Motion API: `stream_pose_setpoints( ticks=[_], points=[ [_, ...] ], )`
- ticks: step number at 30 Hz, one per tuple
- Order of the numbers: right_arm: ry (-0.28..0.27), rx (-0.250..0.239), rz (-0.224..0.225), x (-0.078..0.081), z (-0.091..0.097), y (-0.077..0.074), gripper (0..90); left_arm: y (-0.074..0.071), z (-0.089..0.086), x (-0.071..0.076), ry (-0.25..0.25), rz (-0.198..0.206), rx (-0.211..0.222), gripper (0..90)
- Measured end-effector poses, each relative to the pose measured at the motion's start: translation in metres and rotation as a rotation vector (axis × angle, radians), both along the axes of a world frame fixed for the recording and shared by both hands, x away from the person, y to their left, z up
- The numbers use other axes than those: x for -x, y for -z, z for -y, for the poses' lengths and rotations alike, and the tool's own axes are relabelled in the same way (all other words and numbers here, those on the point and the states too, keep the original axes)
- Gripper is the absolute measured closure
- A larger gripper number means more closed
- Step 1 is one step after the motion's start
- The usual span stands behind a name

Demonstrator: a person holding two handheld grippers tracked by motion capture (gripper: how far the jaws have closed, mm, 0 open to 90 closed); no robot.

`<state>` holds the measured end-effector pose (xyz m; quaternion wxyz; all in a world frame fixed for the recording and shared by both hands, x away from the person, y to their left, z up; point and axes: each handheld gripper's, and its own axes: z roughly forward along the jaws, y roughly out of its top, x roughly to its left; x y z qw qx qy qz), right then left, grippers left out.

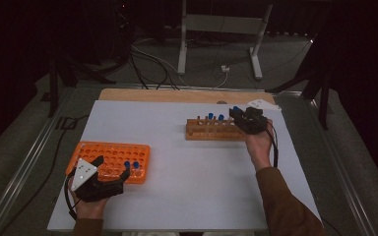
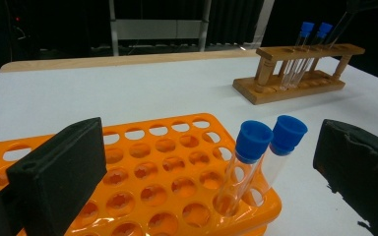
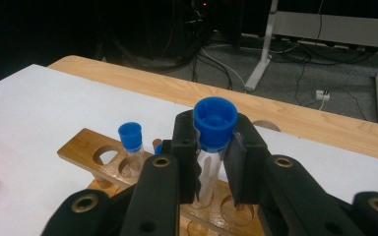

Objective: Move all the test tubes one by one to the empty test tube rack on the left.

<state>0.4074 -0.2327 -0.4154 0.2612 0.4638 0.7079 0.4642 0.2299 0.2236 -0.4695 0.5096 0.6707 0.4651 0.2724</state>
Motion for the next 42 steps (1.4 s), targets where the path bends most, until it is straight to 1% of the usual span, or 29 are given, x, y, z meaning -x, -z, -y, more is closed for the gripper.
stream_pose_setpoints(
  ticks=[5,9,10,12,15,17,21,22,28,30,32,34,37,40,42],
  points=[
    [-0.006,0.0,0.007,0.002,0.001,-0.005,76.4,0.0,0.0,0.0,-0.005,0.003,-0.001,0.7],
    [-0.012,-0.014,0.008,0.004,0.003,-0.009,76.4,0.0,0.0,0.0,-0.008,0.004,0.0,0.7],
    [-0.015,-0.019,0.007,0.004,0.004,-0.01,76.4,0.0,0.0,0.0,-0.009,0.006,0.011,0.7],
    [-0.015,-0.022,0.004,0.005,0.006,-0.012,76.4,-0.003,-0.002,-0.001,-0.018,0.015,0.016,0.7],
    [-0.021,-0.02,0.002,0.007,0.009,-0.015,76.4,-0.008,-0.004,-0.001,-0.033,0.03,0.042,0.7],
    [-0.024,-0.011,0.002,0.009,0.011,-0.017,76.4,-0.012,-0.004,0.0,-0.038,0.036,0.049,0.7],
    [-0.036,0.002,-0.007,0.013,0.013,-0.019,76.4,-0.02,-0.004,0.0,-0.033,0.05,0.069,0.7],
    [-0.04,0.006,-0.008,0.015,0.013,-0.019,76.4,-0.022,-0.003,0.0,-0.028,0.049,0.067,0.7],
    [-0.07,0.012,0.0,0.026,0.011,-0.023,76.3,-0.036,0.008,0.0,0.005,0.051,0.046,0.7],
    [-0.077,0.011,0.001,0.029,0.01,-0.026,76.3,-0.041,0.013,-0.002,0.015,0.04,0.034,0.7],
    [-0.088,-0.002,-0.001,0.033,0.009,-0.028,76.3,-0.045,0.018,-0.005,0.026,0.04,0.026,0.8],
    [-0.099,-0.004,-0.004,0.036,0.007,-0.029,76.3,-0.049,0.022,-0.008,0.034,0.039,0.02,0.7],
    [-0.124,-0.005,-0.006,0.041,0.003,-0.032,76.3,-0.056,0.03,-0.012,0.05,0.043,0.016,0.8],
    [-0.153,-0.019,-0.015,0.046,-0.001,-0.034,76.3,-0.06,0.038,-0.015,0.067,0.047,0.012,0.8],
    [-0.175,-0.016,-0.018,0.049,-0.005,-0.035,76.3,-0.063,0.045,-0.017,0.076,0.046,0.008,0.8]
  ],
)
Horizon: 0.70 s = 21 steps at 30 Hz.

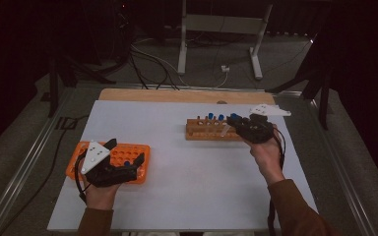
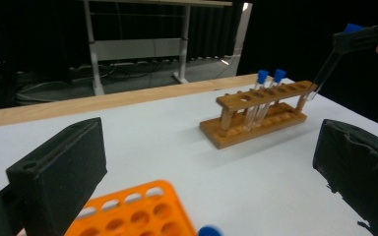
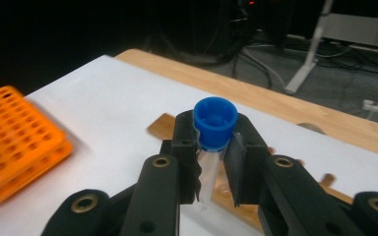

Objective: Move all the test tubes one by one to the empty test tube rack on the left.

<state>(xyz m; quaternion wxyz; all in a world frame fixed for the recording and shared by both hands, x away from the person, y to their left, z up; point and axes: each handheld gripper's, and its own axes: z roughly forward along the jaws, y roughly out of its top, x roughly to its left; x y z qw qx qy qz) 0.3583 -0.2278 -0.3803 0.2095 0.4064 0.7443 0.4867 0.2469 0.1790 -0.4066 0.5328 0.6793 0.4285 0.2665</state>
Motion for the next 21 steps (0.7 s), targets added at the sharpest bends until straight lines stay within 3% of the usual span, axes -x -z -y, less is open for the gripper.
stream_pose_setpoints(
  ticks=[12,21],
  points=[
    [-0.142,-0.018,-0.018,0.025,-0.033,-0.006,76.2,-0.005,0.047,-0.008,0.085,-0.003,-0.026,1.3],
    [-0.234,0.004,-0.031,0.041,-0.061,-0.015,76.1,-0.004,0.074,-0.013,0.127,-0.008,-0.064,1.5]
  ],
)
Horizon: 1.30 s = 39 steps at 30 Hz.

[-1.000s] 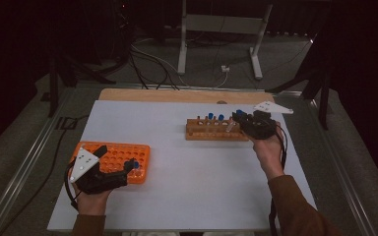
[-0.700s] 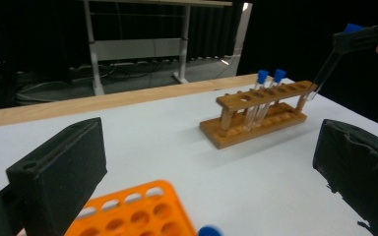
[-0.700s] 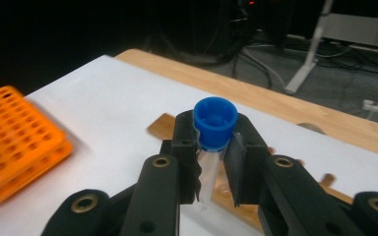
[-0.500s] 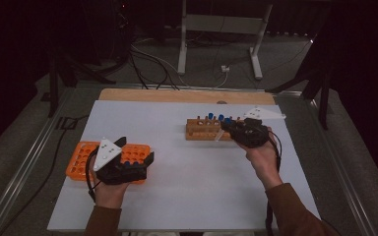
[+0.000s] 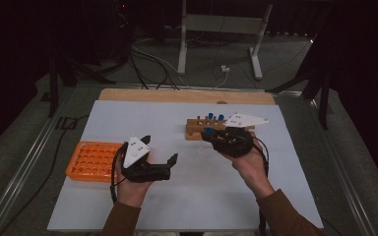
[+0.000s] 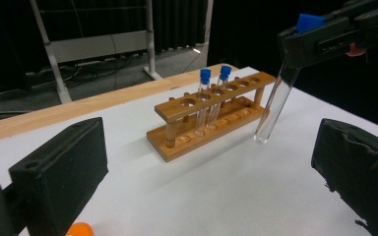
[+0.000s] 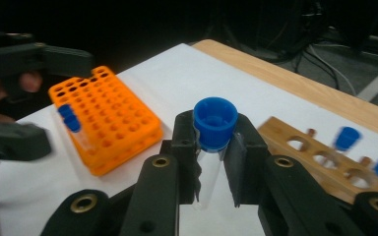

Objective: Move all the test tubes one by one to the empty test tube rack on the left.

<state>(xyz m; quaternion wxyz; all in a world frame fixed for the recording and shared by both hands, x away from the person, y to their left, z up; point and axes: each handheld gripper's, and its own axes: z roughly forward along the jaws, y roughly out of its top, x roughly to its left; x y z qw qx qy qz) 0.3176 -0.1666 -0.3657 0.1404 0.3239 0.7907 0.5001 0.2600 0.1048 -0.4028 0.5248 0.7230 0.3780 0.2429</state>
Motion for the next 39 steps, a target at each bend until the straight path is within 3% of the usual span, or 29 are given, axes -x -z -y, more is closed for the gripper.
stream_pose_setpoints(
  ticks=[16,19,25,28,34,37,39],
  points=[
    [-0.119,0.007,-0.016,0.015,-0.034,-0.006,76.1,0.012,0.029,-0.008,0.071,-0.016,-0.046,8.3],
    [-0.137,0.009,-0.017,0.018,-0.039,-0.007,76.0,0.013,0.031,-0.008,0.075,-0.006,-0.062,18.5],
    [-0.157,0.022,-0.025,0.02,-0.046,-0.004,76.0,0.012,0.031,-0.004,0.137,0.025,-0.05,50.7],
    [-0.161,0.024,-0.028,0.02,-0.047,-0.003,76.0,0.011,0.03,-0.004,0.156,0.027,-0.04,61.8],
    [-0.165,0.028,-0.03,0.02,-0.049,-0.002,76.1,0.012,0.031,-0.002,0.181,0.035,-0.049,77.0],
    [-0.165,0.026,-0.032,0.02,-0.048,-0.001,75.6,0.012,0.031,-0.002,0.183,0.037,-0.049,77.8],
    [-0.155,0.015,-0.029,0.02,-0.047,-0.002,69.5,0.012,0.031,-0.003,0.173,0.034,-0.048,77.9]
  ],
)
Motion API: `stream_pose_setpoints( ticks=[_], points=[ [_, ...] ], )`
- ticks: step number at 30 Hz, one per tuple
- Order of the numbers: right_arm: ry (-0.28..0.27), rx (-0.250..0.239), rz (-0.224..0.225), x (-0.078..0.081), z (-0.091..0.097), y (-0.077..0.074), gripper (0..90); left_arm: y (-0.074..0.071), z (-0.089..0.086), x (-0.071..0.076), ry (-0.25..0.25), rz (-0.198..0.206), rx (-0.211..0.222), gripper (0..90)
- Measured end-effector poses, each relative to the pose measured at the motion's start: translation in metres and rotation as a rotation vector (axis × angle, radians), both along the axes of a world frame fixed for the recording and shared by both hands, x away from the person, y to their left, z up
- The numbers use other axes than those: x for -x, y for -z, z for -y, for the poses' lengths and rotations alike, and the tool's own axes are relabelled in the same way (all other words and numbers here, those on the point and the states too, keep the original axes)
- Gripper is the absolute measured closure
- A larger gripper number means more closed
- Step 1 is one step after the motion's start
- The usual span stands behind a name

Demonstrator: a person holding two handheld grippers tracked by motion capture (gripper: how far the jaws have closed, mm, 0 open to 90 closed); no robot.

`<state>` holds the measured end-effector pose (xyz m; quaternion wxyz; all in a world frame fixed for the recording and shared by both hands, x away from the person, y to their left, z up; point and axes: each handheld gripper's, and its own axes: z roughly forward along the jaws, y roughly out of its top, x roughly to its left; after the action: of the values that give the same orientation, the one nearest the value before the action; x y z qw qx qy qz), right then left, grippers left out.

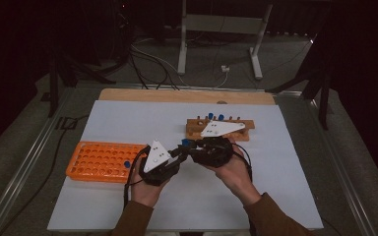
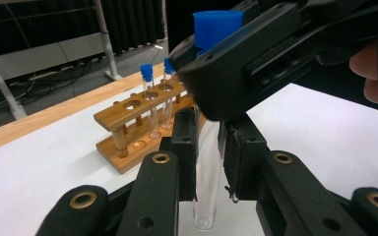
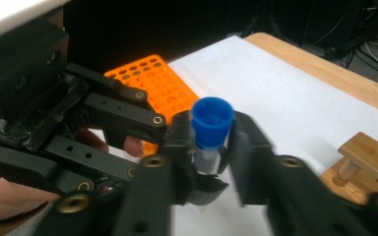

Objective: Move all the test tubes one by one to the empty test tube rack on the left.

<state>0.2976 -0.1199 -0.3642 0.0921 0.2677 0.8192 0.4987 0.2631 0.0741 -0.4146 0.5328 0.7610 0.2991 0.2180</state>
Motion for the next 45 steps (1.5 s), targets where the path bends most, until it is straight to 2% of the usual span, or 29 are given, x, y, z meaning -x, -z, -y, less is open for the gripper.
stream_pose_setpoints(
  ticks=[6,9,11,14,18,29,36,45],
  points=[
    [0.027,-0.041,0.015,-0.001,0.012,-0.004,46.9,-0.001,-0.012,-0.005,-0.06,-0.012,0.023,78.0],
    [0.058,-0.068,0.013,-0.002,0.021,-0.005,38.6,-0.003,-0.019,-0.006,-0.089,-0.006,0.042,78.1],
    [0.075,-0.075,0.024,-0.004,0.027,-0.005,36.1,-0.005,-0.024,-0.006,-0.098,-0.004,0.059,78.0],
    [0.104,-0.078,0.037,-0.006,0.036,-0.001,26.7,-0.006,-0.032,-0.006,-0.115,-0.006,0.065,78.1],
    [0.154,-0.058,0.053,-0.01,0.047,0.008,14.5,-0.009,-0.044,-0.006,-0.139,-0.001,0.076,78.1],
    [0.236,-0.046,0.072,-0.02,0.08,0.028,0.2,-0.014,-0.081,-0.003,-0.214,0.015,0.107,78.0],
    [0.291,-0.048,0.077,-0.021,0.101,0.036,0.0,-0.012,-0.105,0.001,-0.262,0.024,0.117,78.0],
    [0.338,-0.061,0.062,-0.02,0.123,0.045,0.0,0.003,-0.13,0.006,-0.32,0.001,0.11,78.0]
  ],
)
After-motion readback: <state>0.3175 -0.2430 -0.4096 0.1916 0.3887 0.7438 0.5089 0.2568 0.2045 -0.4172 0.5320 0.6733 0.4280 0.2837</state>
